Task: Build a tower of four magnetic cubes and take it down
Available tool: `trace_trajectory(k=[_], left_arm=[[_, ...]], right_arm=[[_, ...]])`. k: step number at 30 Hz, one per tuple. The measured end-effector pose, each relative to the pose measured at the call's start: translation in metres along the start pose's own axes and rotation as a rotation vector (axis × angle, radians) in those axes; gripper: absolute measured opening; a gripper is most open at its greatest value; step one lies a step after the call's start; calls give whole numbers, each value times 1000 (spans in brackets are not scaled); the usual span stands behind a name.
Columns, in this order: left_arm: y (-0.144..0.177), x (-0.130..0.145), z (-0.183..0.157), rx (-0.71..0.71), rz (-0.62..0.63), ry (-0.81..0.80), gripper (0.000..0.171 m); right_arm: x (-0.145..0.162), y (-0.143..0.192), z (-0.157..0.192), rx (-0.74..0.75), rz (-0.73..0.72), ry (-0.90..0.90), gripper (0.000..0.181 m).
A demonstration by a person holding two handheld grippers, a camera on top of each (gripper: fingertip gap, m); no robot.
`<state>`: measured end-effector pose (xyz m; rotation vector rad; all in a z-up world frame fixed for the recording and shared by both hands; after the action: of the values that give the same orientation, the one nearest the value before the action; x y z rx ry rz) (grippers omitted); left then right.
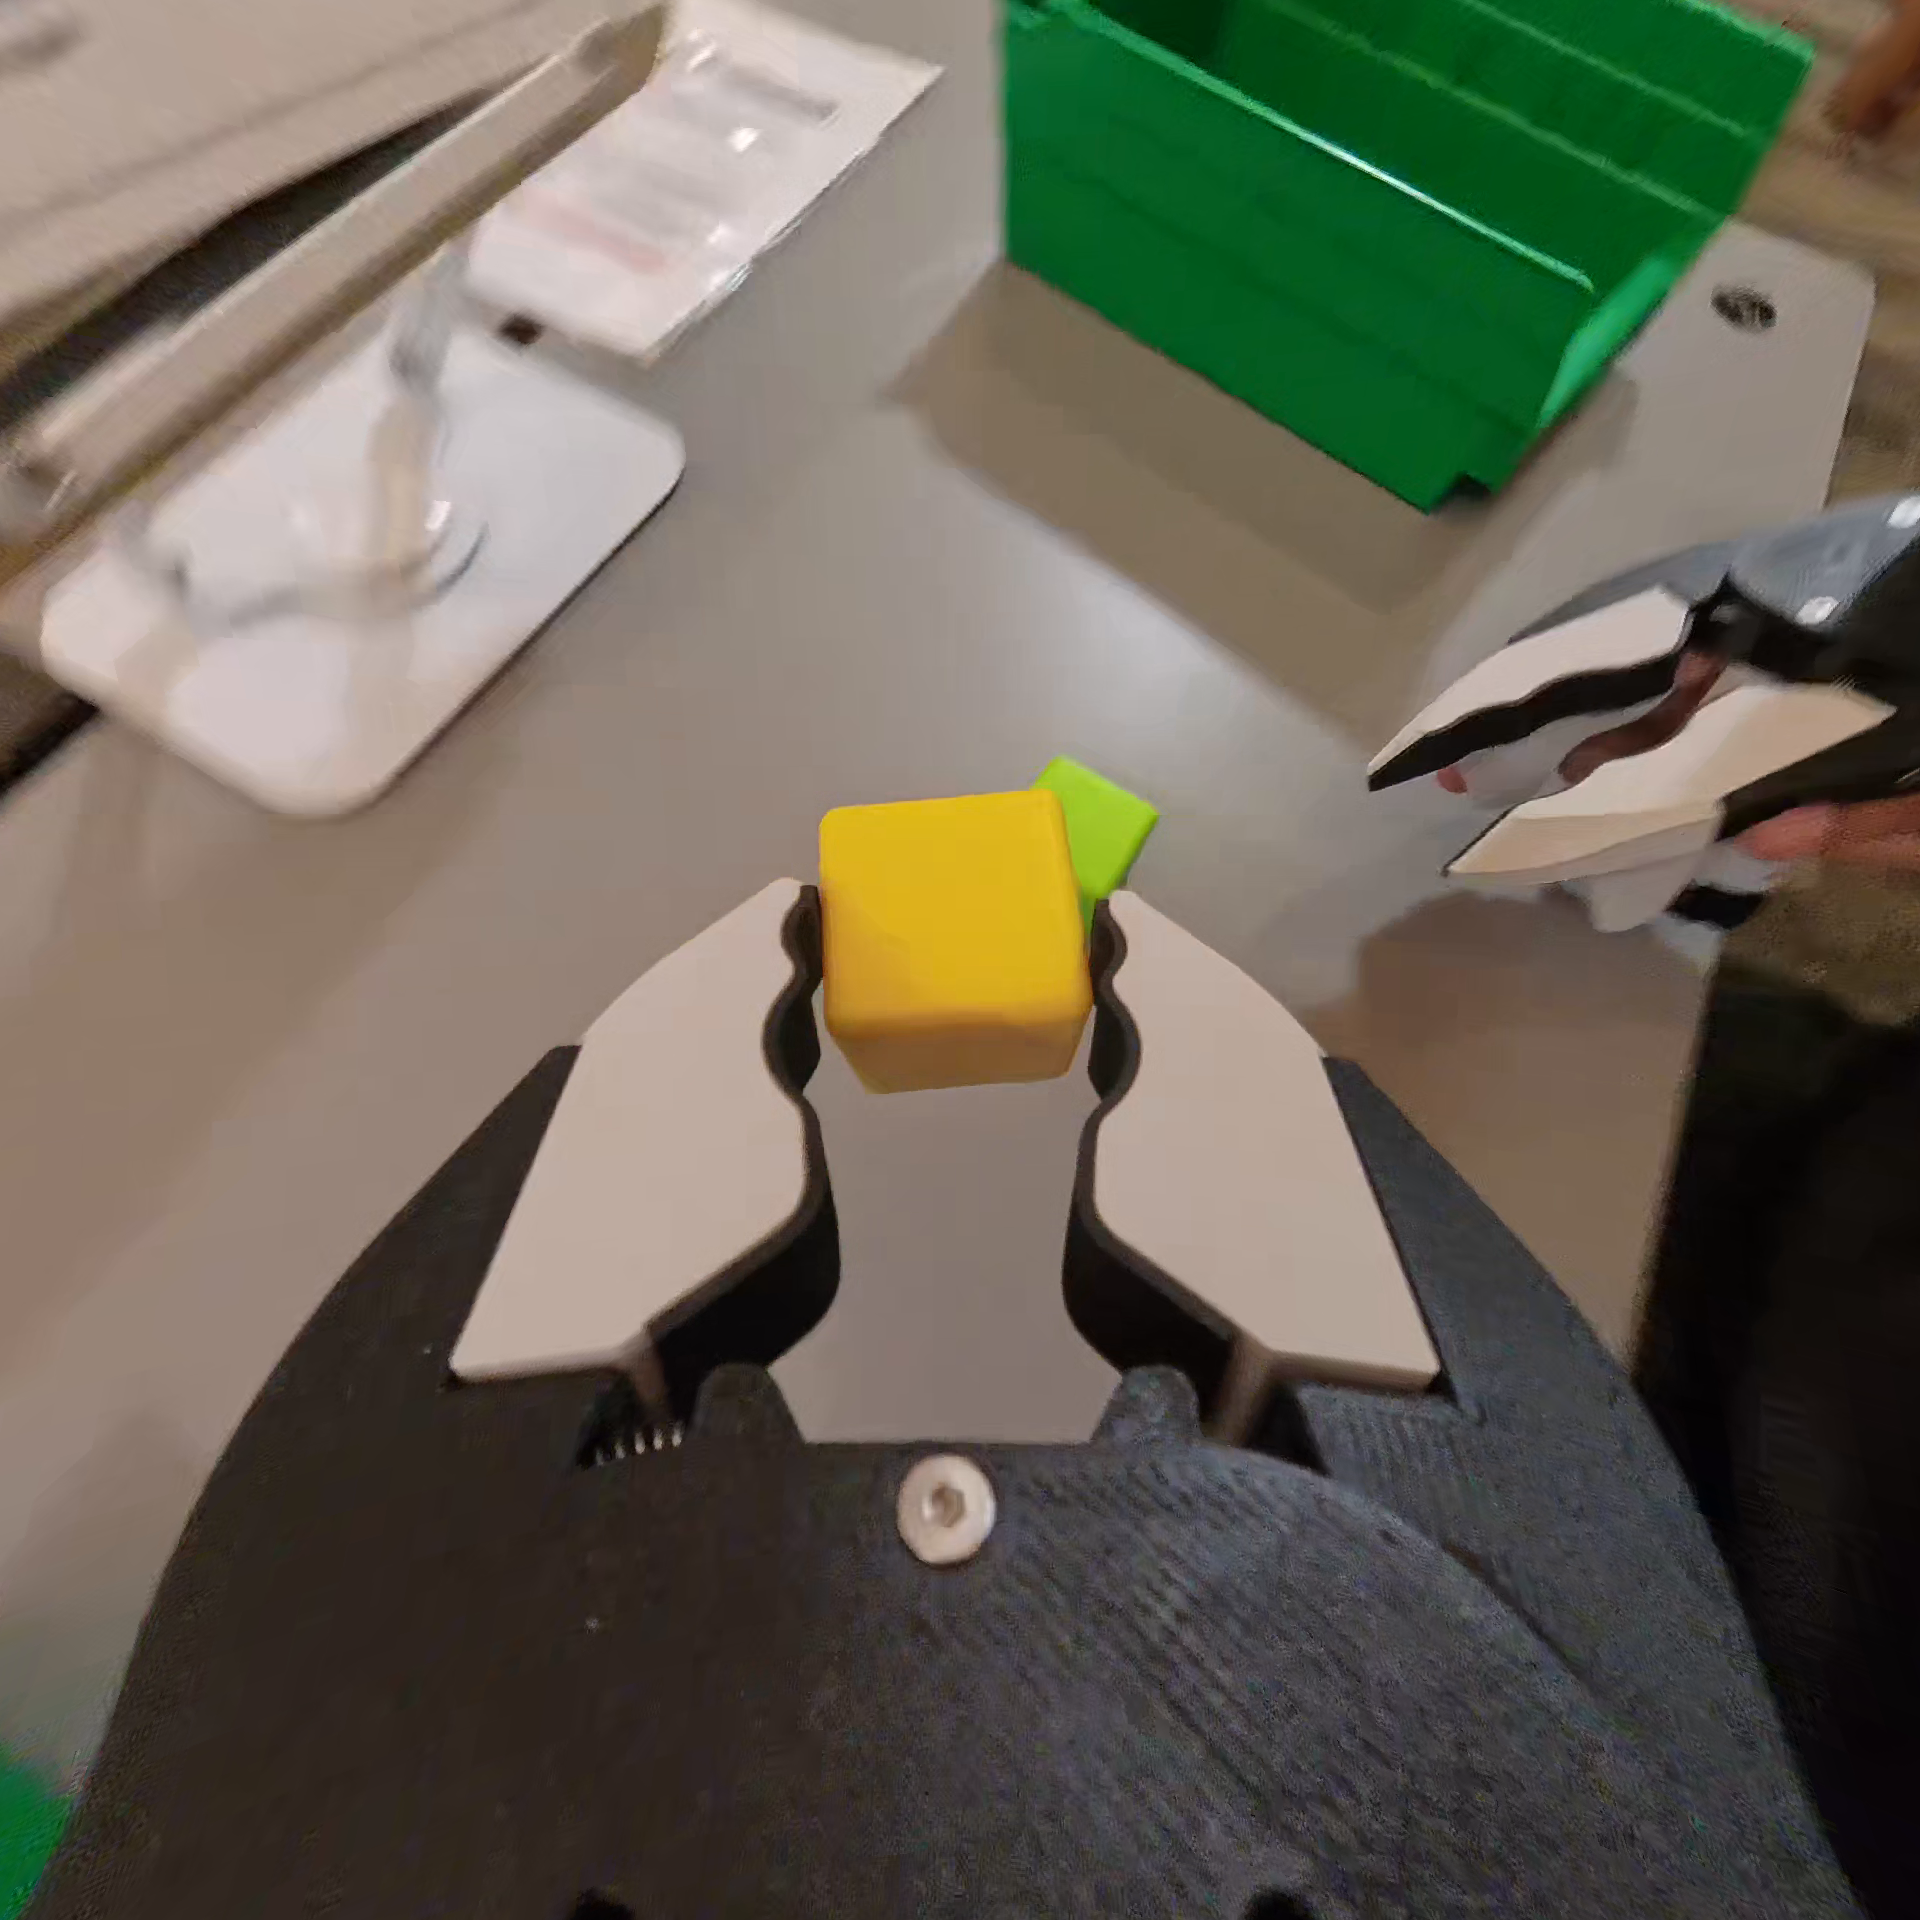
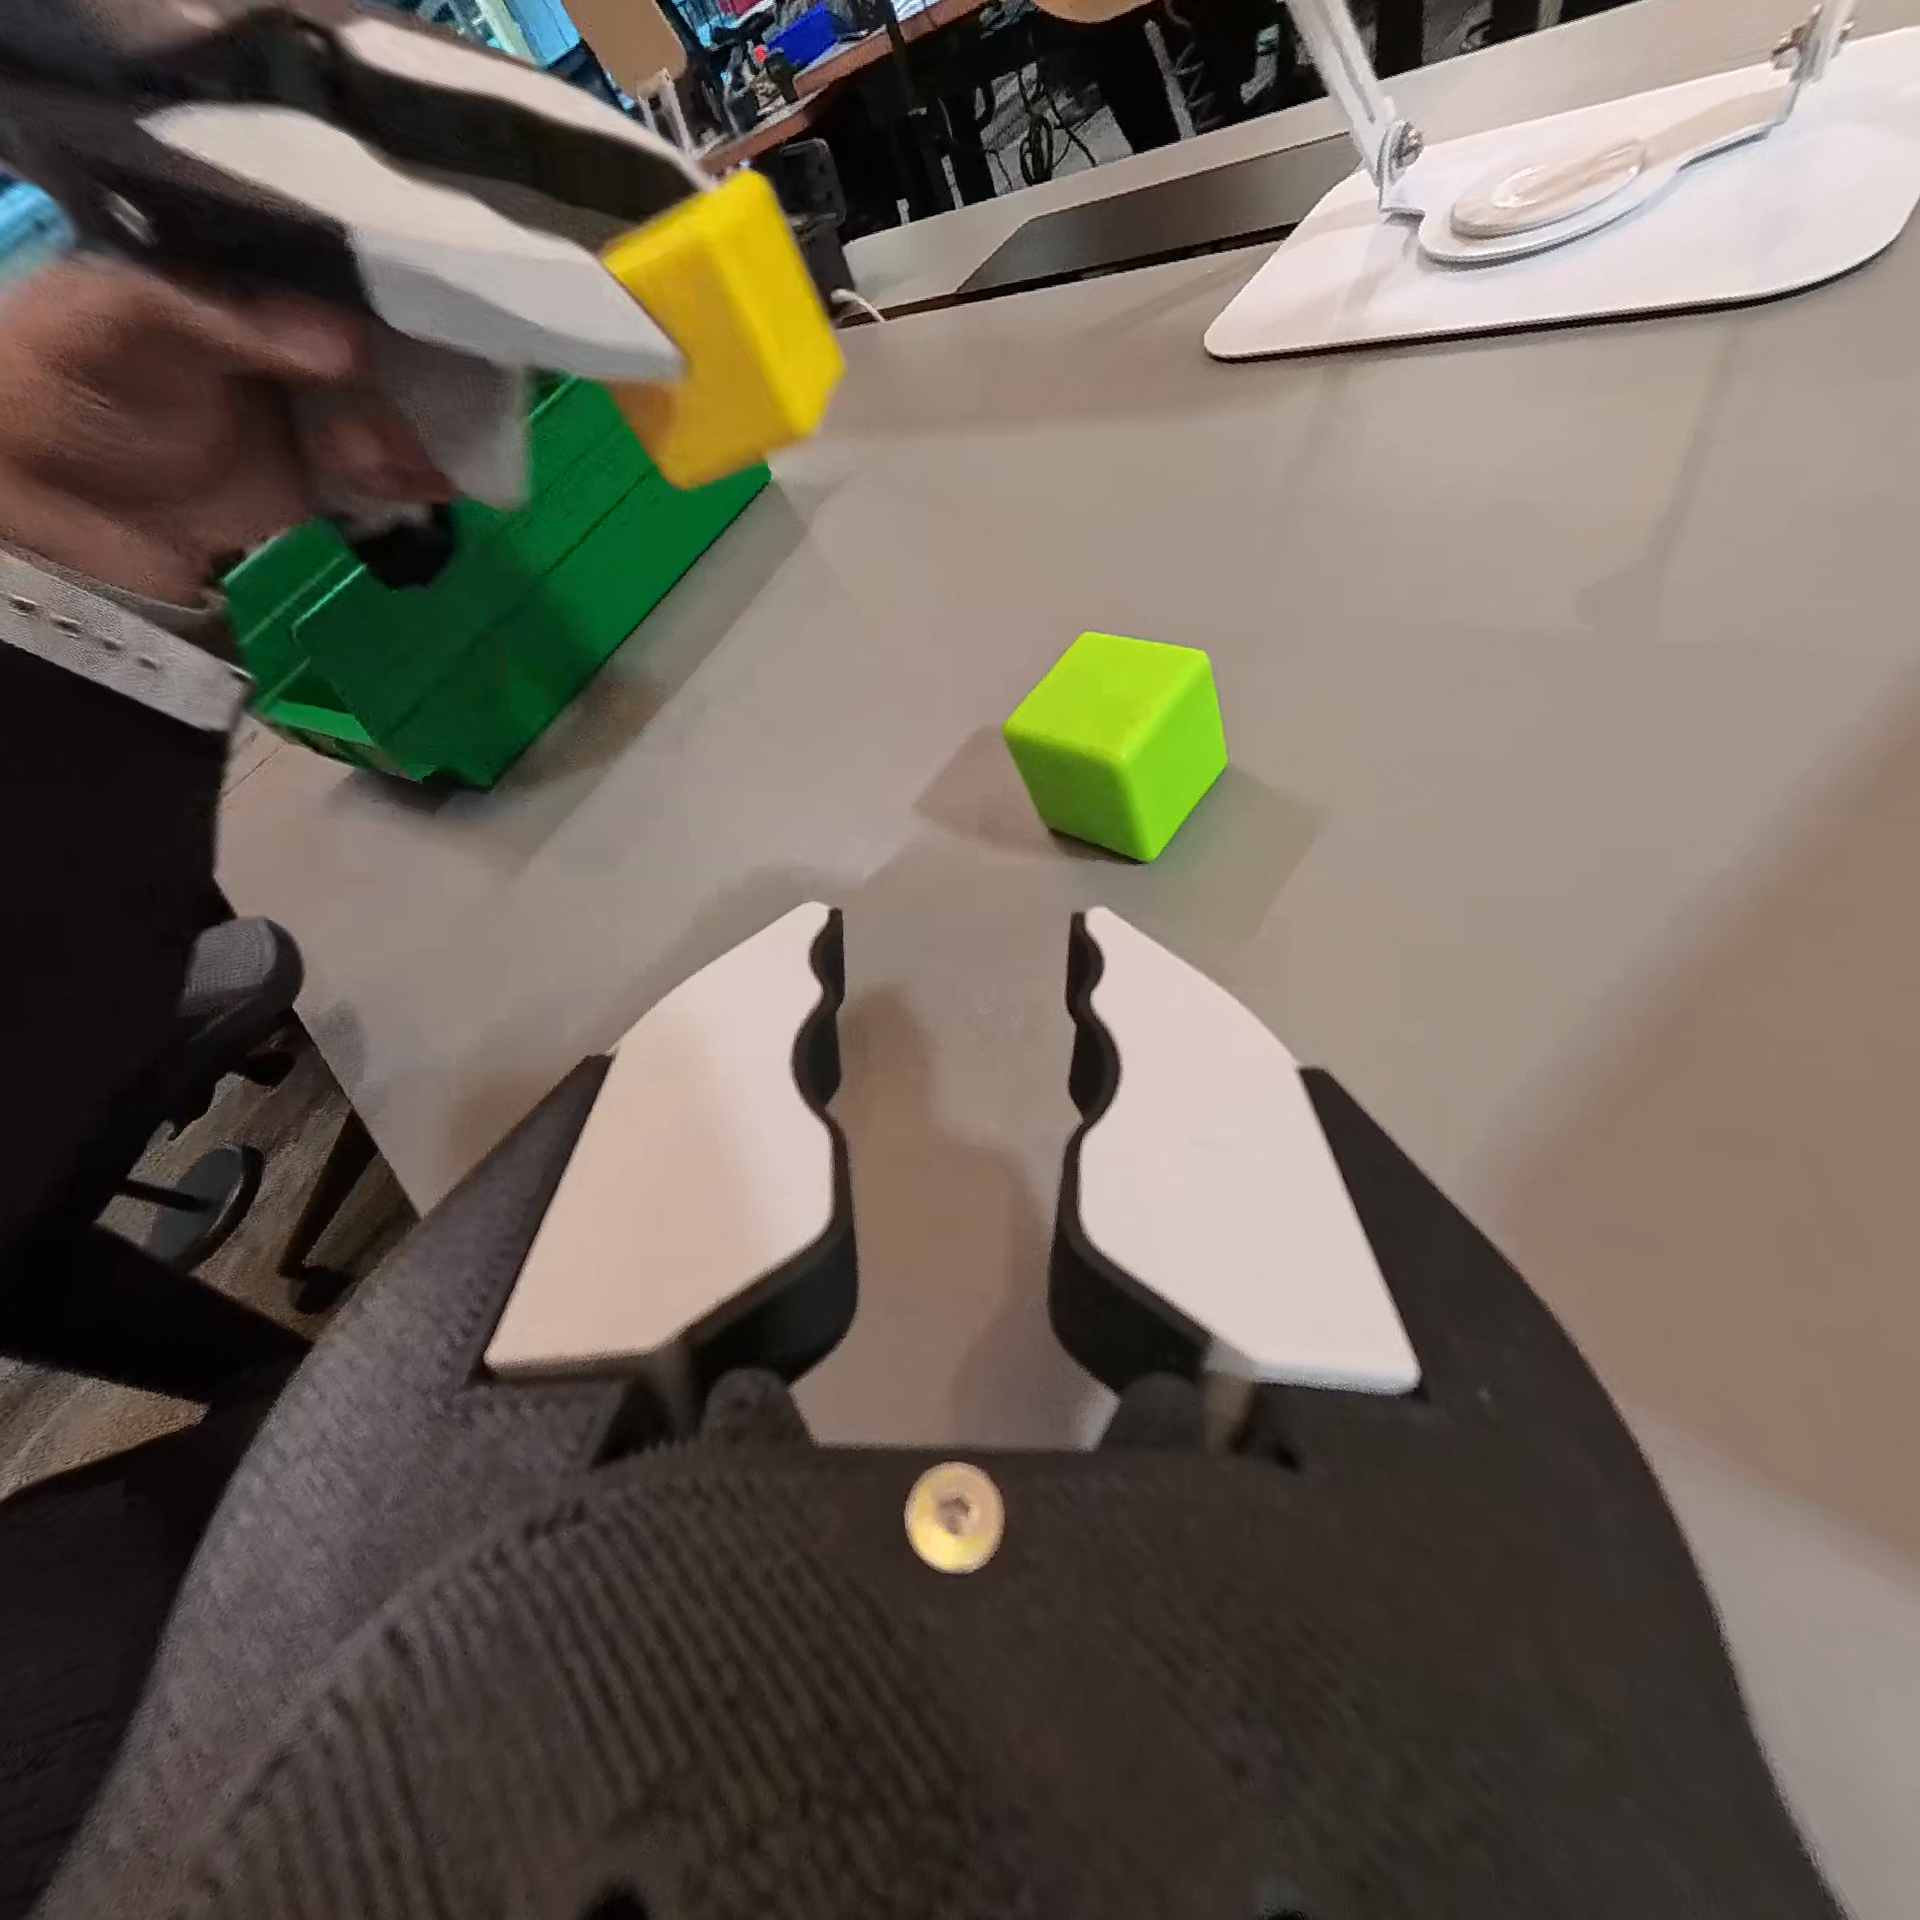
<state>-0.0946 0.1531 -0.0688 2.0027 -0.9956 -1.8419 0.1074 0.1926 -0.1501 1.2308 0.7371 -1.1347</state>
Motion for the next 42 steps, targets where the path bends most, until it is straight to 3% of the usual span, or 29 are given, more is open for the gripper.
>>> trace_trajectory(k=[4, 8, 12, 15, 19, 29, 42], left_arm=[[-58, 7, -35, 115, 7, -259, 51], [-72, -7, -54, 266, -60, -380, 51], [-81, -30, -48, 407, 18, -364, 51], [-97, -27, -41, 477, 101, -379, 51], [-106, -17, -36, 470, 137, -455, 52], [-111, -11, -28, 565, -9, -352, 51], [-115, 2, -21, 580, 26, -316, 51]], right_arm=[[2, 13, -3, 55, -8, 45, 42], [5, 19, -6, 93, -2, 68, 41], [6, 19, -9, 84, -5, 30, 41], [5, 18, -9, 74, -5, 17, 41], [6, 14, -5, 101, 28, 129, 40], [7, 8, 0, 82, 51, 162, 40], [6, 11, -1, 57, 30, 101, 40]])
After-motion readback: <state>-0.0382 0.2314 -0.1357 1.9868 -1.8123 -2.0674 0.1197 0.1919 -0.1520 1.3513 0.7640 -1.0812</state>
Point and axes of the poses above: each gripper's, where its closed fingertips meet, y back along the fingers, x out of its underside, z = x × y across the jaws, the point moved 5 cm from there along y, back along the fingers, and after that the axes turned 10 degrees about y, right-handed, at the moved point
